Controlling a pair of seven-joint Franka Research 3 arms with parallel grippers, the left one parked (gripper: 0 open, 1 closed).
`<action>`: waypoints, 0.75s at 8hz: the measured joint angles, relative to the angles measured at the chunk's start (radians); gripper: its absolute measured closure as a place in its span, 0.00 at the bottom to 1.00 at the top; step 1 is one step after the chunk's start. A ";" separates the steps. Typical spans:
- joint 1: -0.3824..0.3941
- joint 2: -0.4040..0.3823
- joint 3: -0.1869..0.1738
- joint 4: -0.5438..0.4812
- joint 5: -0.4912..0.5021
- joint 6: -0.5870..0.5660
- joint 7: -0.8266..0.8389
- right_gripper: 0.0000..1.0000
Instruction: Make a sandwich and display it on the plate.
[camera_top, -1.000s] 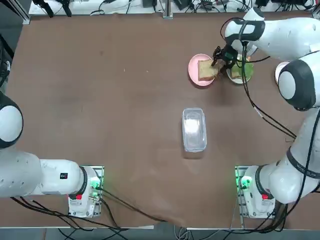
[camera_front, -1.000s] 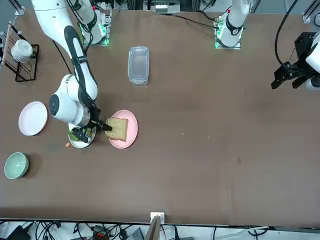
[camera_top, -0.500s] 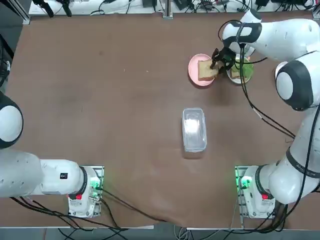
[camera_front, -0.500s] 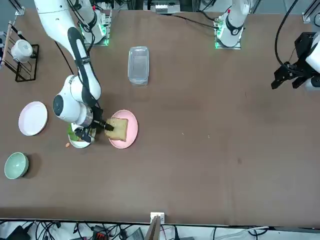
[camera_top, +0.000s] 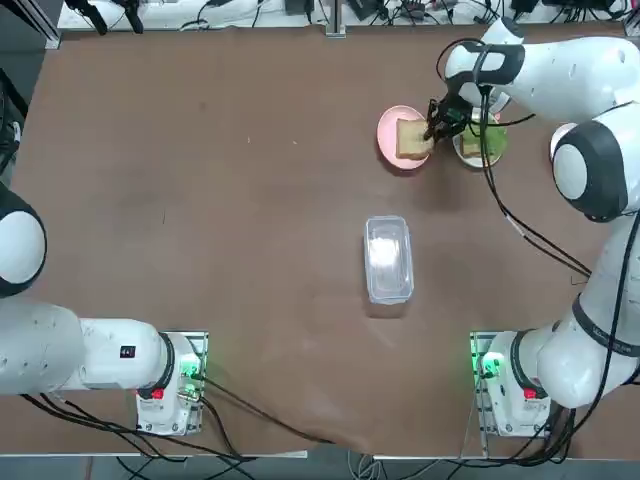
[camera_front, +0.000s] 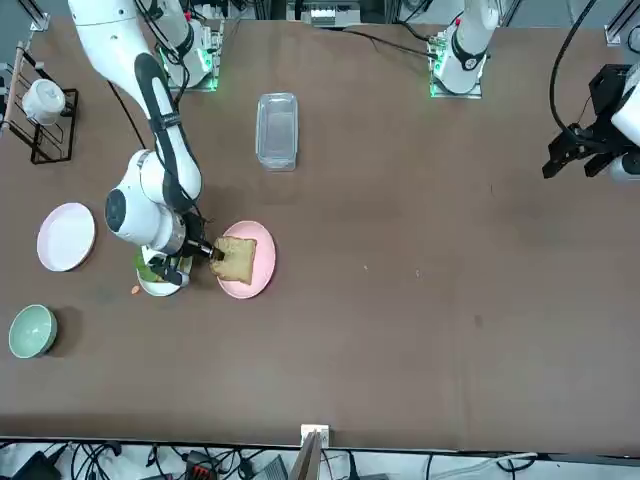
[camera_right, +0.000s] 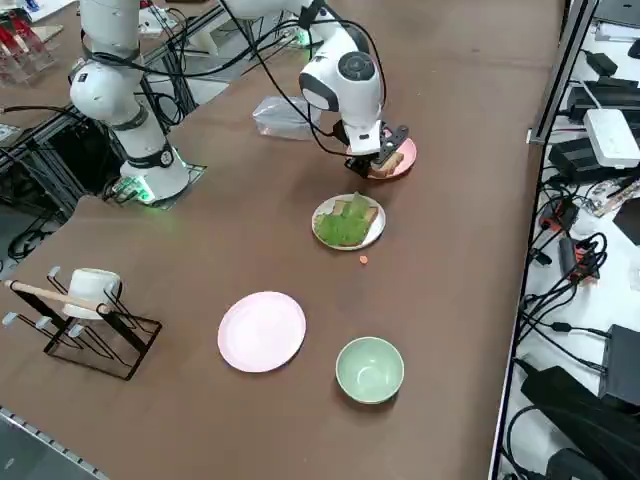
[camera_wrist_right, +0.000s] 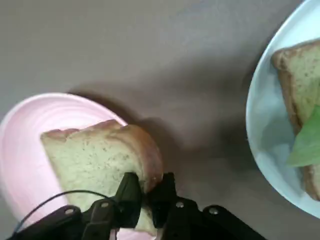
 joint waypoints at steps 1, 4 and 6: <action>0.000 -0.003 -0.001 0.005 0.000 0.000 0.000 0.86; 0.000 -0.028 -0.001 0.008 0.000 0.000 0.000 0.91; 0.002 -0.062 -0.001 0.011 0.001 -0.011 0.001 0.91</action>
